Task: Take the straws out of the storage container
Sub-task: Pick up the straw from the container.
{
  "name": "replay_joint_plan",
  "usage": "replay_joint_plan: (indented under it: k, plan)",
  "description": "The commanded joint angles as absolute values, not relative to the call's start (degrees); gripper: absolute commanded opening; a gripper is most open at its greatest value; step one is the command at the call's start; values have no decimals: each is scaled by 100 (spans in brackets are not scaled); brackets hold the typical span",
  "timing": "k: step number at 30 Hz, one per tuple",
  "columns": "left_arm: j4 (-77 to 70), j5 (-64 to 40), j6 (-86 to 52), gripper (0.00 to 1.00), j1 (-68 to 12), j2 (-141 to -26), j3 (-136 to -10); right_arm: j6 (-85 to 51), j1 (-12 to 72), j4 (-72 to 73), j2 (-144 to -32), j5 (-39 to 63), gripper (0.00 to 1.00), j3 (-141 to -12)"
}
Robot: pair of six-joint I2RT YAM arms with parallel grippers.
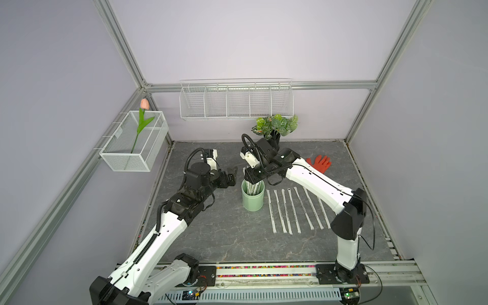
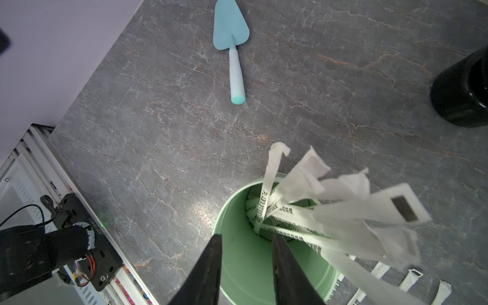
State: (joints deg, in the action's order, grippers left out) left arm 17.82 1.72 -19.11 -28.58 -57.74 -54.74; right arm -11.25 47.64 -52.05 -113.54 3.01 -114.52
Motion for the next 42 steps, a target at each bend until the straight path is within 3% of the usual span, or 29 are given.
replay_joint_plan:
  k: [1,13,42]
  plan:
    - [1733,259,-1951,100,-2875,-5688,-5427,-1034,4789,-5339,-11548,448,35,-11701]
    - [1754,224,-1934,100,-2874,-5666,-5447,-975,4738,-5718,-12196,324,35,-12313]
    - [1736,109,-1940,100,-2874,-5774,-5452,-853,4622,-5888,-12600,370,32,-12725]
